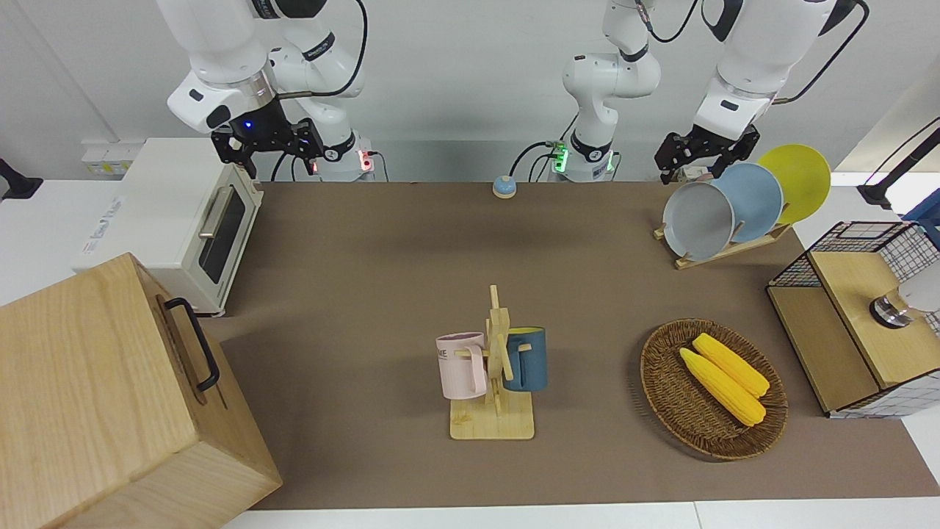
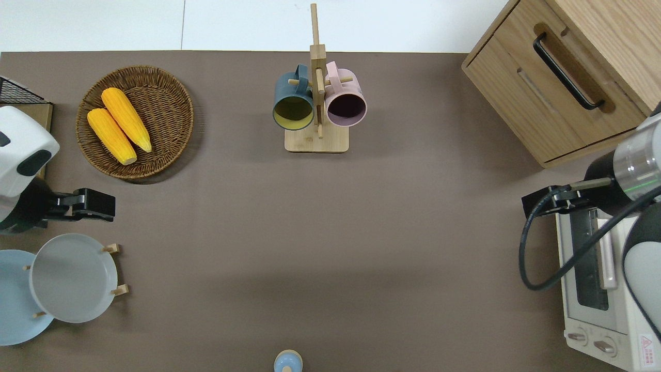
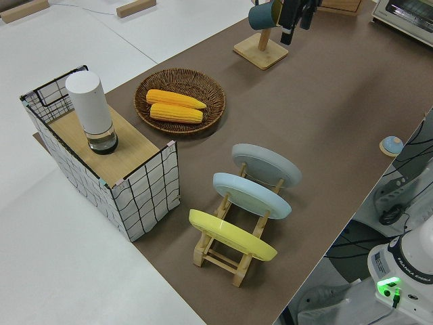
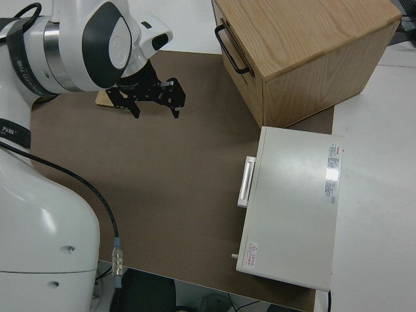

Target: Pick gray plate from low plate rack and place it on table with left arm

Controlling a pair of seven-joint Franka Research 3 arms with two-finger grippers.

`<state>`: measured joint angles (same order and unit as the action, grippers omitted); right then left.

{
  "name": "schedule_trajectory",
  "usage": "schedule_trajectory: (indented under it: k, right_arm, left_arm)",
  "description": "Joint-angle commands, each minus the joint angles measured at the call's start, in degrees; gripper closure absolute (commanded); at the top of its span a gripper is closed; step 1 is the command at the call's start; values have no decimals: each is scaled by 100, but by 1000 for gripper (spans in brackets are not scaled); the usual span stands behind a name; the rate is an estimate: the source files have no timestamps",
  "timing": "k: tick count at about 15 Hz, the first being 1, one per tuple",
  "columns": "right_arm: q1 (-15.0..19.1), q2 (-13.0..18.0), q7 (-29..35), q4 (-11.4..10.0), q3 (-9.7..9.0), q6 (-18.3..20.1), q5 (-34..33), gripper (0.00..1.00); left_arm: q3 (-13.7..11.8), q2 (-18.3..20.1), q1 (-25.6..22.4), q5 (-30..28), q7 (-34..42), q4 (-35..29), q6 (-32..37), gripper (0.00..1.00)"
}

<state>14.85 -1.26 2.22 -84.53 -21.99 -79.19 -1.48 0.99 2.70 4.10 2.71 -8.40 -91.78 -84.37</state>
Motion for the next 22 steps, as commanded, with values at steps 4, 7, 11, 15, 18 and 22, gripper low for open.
schedule_trajectory:
  k: [4, 7, 11, 15, 18, 22]
  right_arm:
    - [132, 12, 68, 41, -113, 62, -28, 17]
    - [132, 12, 68, 41, -121, 62, -37, 17]
    - [132, 12, 68, 33, -121, 62, -28, 17]
    - [132, 12, 68, 41, -121, 62, -28, 17]
    - [132, 12, 68, 41, -113, 62, -37, 17]
    - [132, 12, 68, 41, -113, 62, -28, 17]
  left_arm:
    - [-73, -129, 21, 11, -75, 160, 167, 7]
    - [-82, -129, 21, 11, -74, 160, 167, 7]
    - [-82, -120, 30, 45, -75, 151, 193, 7]
    - [-11, -111, 47, 1027, -13, 55, 580, 7]
    - [-20, -41, 47, 1520, -31, -173, 580, 7]
    - [-90, 73, -5, 2268, -13, -744, 396, 7]
